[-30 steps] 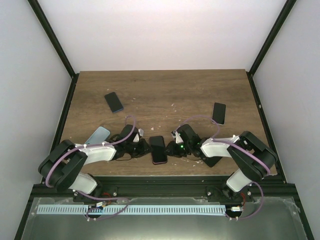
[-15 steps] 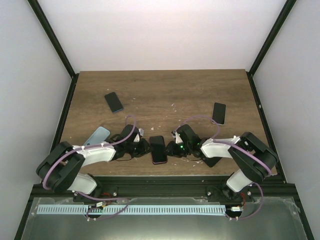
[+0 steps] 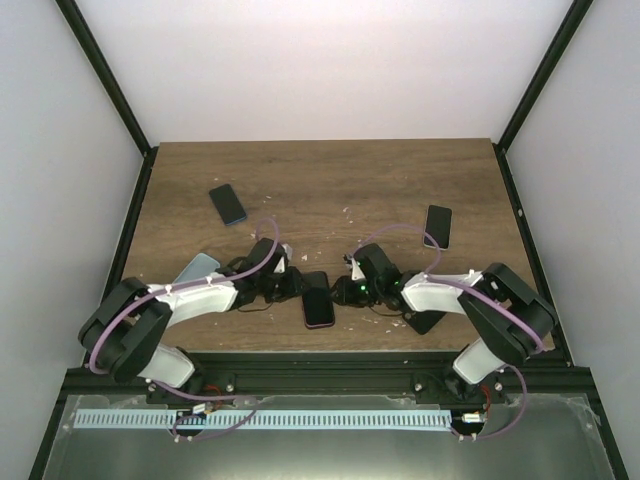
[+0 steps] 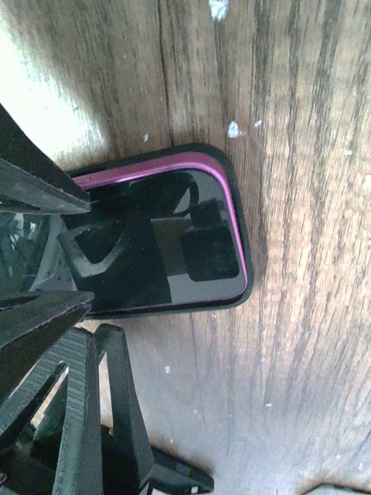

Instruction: Put the phone into the phone case

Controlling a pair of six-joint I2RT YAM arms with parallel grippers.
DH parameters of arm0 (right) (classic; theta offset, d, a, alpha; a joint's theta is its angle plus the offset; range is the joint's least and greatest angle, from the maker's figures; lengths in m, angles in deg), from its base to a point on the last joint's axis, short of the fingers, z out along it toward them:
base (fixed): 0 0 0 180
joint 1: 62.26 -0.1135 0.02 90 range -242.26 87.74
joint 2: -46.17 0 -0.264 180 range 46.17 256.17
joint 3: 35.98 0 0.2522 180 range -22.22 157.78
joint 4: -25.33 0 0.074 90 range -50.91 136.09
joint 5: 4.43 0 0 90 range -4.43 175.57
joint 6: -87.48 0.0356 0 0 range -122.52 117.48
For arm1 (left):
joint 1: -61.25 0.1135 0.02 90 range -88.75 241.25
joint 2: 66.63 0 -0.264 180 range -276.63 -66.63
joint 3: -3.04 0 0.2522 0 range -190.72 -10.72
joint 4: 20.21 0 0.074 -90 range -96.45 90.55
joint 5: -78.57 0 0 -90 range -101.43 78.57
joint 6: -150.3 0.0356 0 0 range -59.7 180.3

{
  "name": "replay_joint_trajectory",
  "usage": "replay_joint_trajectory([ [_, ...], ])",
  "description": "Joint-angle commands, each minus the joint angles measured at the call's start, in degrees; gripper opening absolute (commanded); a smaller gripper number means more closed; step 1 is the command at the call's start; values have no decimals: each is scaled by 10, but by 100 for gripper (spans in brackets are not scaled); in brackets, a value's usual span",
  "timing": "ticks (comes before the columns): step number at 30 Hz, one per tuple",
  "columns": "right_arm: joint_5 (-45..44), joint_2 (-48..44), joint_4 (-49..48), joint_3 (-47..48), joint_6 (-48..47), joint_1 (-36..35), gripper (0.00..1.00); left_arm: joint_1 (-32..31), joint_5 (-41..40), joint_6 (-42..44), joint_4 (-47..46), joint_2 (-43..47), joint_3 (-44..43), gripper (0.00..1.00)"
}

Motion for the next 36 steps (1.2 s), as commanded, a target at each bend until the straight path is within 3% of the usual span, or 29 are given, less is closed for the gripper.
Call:
replay_joint_trajectory([
  [1, -8, 22, -11, 25, -24, 6, 27, -1, -19, 30, 12, -21, -20, 30],
  [6, -5, 43, -16, 32, -28, 7, 26, -1, -23, 40, 24, -32, -29, 31],
  [11, -3, 45, -23, 27, -27, 7, 26, -1, -27, 38, 33, -21, -26, 41],
  [16, -6, 40, -23, 22, -27, 8, 26, -1, -44, 39, 60, 9, -25, 44],
  [21, -8, 38, -27, 20, -27, 7, 26, -2, -65, 41, 73, 15, -24, 38],
  [36, 1, 49, -45, 22, -30, 7, 26, -1, -19, 38, 10, -44, -27, 22],
])
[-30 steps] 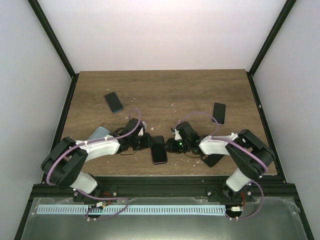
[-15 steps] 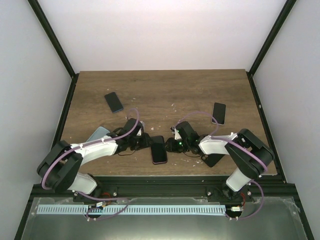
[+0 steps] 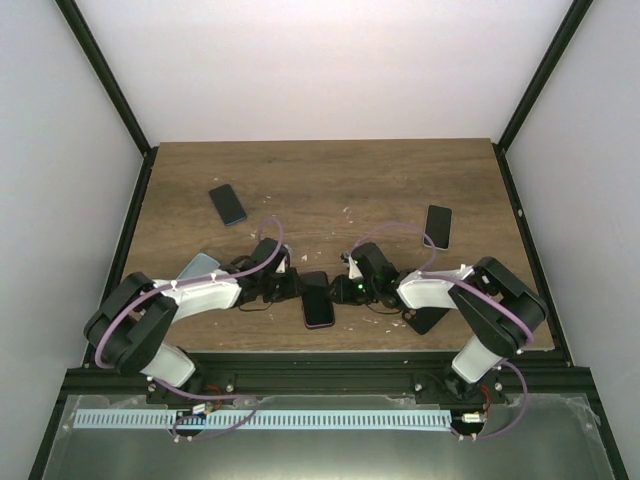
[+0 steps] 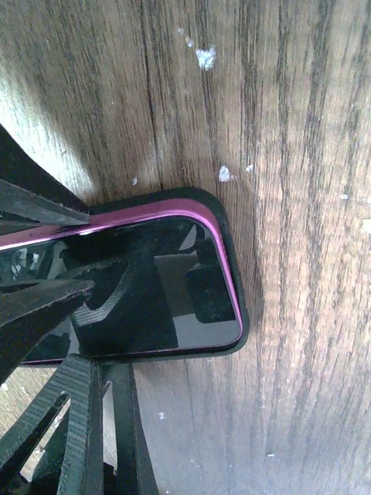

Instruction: Put the phone into the phone case

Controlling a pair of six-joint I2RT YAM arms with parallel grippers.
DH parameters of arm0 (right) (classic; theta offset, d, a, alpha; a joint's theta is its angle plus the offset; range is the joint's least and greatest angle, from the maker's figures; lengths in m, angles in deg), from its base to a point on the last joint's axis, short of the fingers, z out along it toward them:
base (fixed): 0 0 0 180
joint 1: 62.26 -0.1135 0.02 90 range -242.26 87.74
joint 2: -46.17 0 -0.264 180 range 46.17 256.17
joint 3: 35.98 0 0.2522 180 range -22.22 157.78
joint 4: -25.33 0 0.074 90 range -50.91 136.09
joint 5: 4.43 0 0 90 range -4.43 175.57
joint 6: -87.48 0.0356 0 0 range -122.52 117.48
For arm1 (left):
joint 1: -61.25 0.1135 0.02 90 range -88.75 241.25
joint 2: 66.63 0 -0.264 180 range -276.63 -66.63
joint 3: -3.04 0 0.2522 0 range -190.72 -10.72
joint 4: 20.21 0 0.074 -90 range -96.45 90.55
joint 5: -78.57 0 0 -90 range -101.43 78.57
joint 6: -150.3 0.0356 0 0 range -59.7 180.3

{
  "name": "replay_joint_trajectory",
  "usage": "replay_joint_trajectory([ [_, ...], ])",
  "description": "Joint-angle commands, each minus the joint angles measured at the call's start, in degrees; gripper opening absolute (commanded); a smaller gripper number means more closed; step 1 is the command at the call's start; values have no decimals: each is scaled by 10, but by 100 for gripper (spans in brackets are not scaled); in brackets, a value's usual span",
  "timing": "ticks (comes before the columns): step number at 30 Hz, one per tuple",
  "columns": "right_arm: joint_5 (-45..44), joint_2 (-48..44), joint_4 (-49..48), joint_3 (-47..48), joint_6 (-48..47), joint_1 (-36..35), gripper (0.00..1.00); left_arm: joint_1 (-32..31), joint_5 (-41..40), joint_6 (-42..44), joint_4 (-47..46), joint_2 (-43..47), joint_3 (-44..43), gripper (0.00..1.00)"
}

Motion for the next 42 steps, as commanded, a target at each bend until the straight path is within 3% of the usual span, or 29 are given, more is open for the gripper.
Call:
replay_joint_trajectory([
  [1, 2, 11, -22, 6, -12, 4, 26, -1, 16, 0, -30, -18, -7, 22],
  [8, 18, 16, -51, 2, -17, 4, 26, -2, 49, -15, -64, -37, 0, 12],
  [15, 27, 17, -69, -2, -17, 4, 26, -2, 69, -35, -79, -34, 8, 10],
  [26, 5, -21, -8, -14, 12, 5, 31, 3, 44, -26, -6, 54, 26, 33],
  [42, 56, -30, -68, -63, 76, 3, 37, 8, 98, -28, -43, 60, 74, 34],
])
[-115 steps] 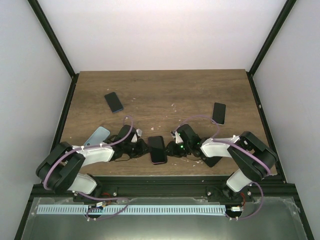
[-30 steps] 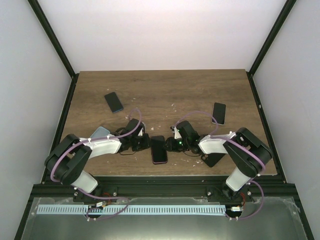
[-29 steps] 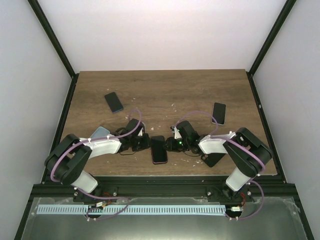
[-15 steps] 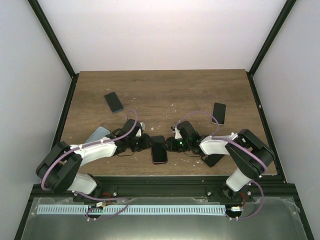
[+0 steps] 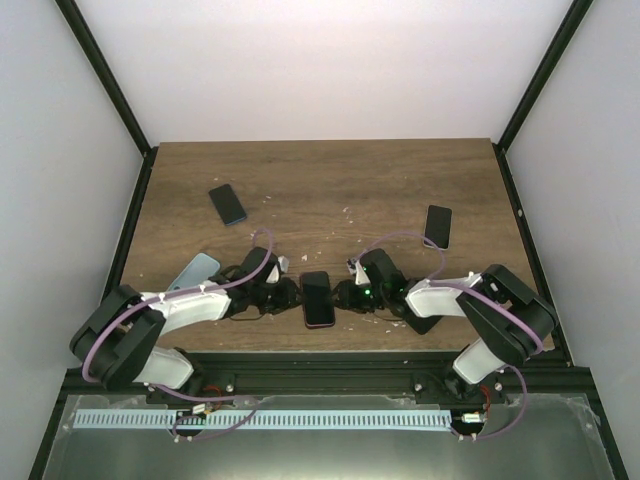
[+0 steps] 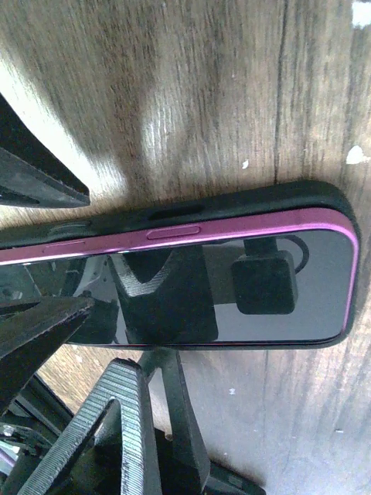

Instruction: Put the phone into the phone case

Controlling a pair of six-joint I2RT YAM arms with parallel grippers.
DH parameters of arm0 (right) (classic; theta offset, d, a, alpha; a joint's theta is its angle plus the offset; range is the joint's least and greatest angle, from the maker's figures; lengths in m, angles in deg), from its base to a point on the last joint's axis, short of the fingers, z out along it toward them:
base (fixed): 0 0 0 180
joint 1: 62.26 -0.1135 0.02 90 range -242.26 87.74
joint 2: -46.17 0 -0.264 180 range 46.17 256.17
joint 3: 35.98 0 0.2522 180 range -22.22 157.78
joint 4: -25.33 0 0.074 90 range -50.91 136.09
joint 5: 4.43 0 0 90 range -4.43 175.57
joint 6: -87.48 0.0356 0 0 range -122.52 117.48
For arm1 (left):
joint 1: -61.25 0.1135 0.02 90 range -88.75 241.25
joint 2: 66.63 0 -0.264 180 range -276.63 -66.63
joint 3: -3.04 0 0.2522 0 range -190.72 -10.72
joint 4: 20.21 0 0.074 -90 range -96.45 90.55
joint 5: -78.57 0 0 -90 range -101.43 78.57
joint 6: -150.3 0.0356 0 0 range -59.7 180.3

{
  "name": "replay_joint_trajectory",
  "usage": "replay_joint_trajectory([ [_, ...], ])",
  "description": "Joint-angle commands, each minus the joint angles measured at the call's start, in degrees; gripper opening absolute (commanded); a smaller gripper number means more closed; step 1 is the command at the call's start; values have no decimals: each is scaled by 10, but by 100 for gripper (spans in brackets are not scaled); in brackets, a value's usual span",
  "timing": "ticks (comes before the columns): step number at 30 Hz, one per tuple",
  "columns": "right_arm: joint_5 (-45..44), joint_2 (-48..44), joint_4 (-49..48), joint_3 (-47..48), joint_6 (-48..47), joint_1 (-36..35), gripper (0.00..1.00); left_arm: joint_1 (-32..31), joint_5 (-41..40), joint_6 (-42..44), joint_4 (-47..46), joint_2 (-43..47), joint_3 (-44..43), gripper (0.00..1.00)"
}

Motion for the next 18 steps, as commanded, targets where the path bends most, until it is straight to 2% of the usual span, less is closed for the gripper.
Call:
replay_joint_trajectory([
  [1, 16, 7, -20, -3, 22, -1, 37, 2, 16, -3, -20, 9, 12, 33],
  [12, 44, 8, -67, 1, 50, -1, 40, 1, 22, -11, -46, 11, 32, 25],
  [18, 13, -13, -36, 4, 56, -1, 40, 1, 19, -8, -44, 11, 40, 21],
])
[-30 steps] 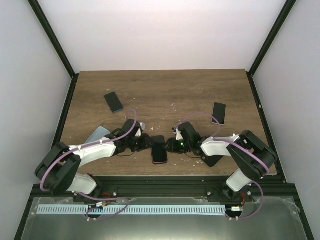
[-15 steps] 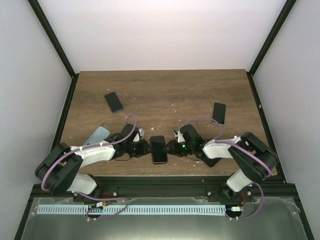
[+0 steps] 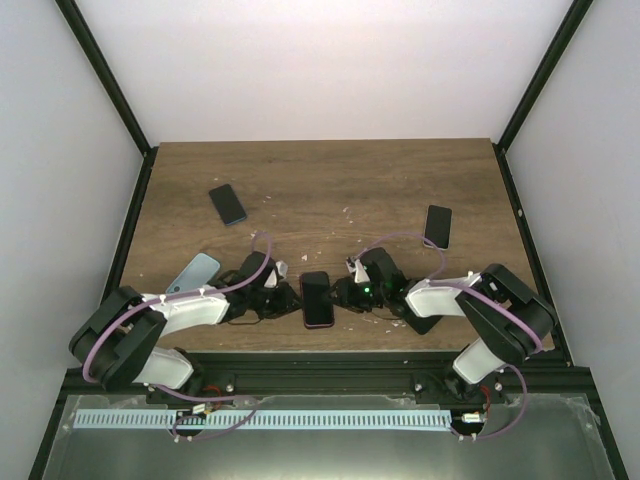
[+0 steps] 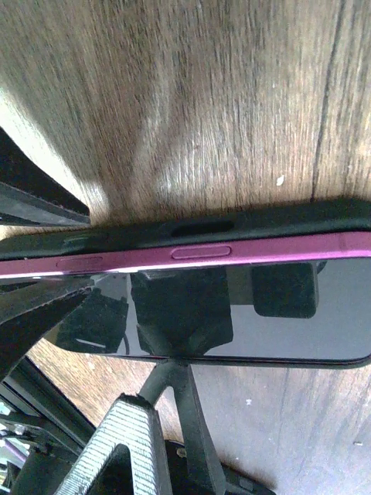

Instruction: Put the phone into the phone case

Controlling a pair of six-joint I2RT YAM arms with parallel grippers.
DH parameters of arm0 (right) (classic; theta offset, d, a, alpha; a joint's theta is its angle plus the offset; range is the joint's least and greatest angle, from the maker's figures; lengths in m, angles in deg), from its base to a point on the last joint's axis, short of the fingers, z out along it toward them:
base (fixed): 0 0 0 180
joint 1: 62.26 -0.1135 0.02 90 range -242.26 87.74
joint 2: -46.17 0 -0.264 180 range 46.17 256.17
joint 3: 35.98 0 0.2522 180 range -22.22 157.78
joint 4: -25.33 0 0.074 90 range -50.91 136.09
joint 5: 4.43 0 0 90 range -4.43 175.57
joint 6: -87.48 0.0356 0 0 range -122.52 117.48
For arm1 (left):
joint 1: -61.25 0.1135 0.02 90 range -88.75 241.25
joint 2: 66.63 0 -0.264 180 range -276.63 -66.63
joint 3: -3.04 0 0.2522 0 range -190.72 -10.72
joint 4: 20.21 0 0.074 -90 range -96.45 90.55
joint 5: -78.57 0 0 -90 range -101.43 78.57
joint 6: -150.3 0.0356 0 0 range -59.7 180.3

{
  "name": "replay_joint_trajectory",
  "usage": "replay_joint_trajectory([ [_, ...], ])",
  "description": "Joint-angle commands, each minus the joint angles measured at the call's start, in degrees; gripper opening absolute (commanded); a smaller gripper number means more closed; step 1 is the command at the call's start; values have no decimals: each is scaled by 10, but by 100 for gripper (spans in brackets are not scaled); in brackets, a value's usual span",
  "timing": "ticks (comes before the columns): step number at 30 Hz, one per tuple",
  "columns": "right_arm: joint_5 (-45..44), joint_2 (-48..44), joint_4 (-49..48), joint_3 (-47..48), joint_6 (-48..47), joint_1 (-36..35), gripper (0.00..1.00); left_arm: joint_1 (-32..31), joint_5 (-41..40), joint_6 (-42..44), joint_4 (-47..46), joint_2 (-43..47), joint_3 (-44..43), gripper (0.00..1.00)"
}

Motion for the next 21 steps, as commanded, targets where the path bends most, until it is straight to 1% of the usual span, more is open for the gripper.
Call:
replay_joint_trajectory([
  [1, -34, -26, 17, 7, 4, -1, 40, 1, 2, 2, -15, 9, 10, 21],
  [4, -67, -50, 64, 9, -10, -1, 41, 2, 15, -4, -28, 8, 14, 22],
  [7, -70, -49, 84, 12, -13, -1, 42, 2, 21, -10, -40, 7, 18, 22],
  [10, -55, -33, 68, 5, -6, -1, 43, 1, 19, -8, -42, 4, 18, 22],
  [13, -37, -22, 28, -4, 2, -2, 44, 2, 17, -5, -41, -4, 17, 21],
  [18, -24, 2, 5, 5, 7, -5, 45, 1, 3, 1, -33, -10, 17, 17],
  [21, -1, 16, -21, 8, 12, -8, 46, 2, -14, 21, -28, -6, 15, 14],
])
